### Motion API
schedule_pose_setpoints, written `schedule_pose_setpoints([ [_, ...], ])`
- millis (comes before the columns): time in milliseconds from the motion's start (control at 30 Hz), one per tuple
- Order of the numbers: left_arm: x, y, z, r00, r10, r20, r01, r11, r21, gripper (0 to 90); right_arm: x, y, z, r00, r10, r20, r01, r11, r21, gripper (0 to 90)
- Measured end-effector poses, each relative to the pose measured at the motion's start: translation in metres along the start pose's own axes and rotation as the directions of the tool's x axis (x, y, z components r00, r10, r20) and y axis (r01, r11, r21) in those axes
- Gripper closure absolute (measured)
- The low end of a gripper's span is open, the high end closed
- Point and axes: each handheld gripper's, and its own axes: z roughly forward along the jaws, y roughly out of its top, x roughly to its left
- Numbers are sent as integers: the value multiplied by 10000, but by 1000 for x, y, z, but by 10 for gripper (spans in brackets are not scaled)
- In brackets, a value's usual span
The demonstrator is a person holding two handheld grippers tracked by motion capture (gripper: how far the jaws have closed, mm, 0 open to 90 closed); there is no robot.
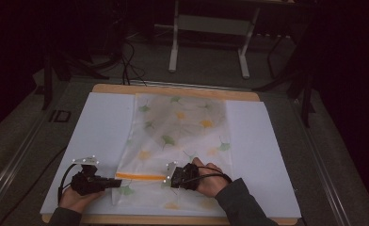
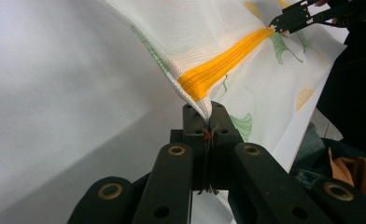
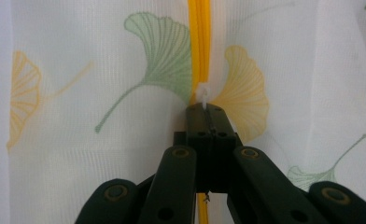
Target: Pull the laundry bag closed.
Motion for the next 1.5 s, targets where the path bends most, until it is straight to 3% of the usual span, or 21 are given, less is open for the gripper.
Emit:
schedule_pose_setpoints([
  [1500,1,0,-1,10000,-35,-26,35,10000,-47,889,0,-38,-9,9983,565,150,-570,9977,354,900],
])
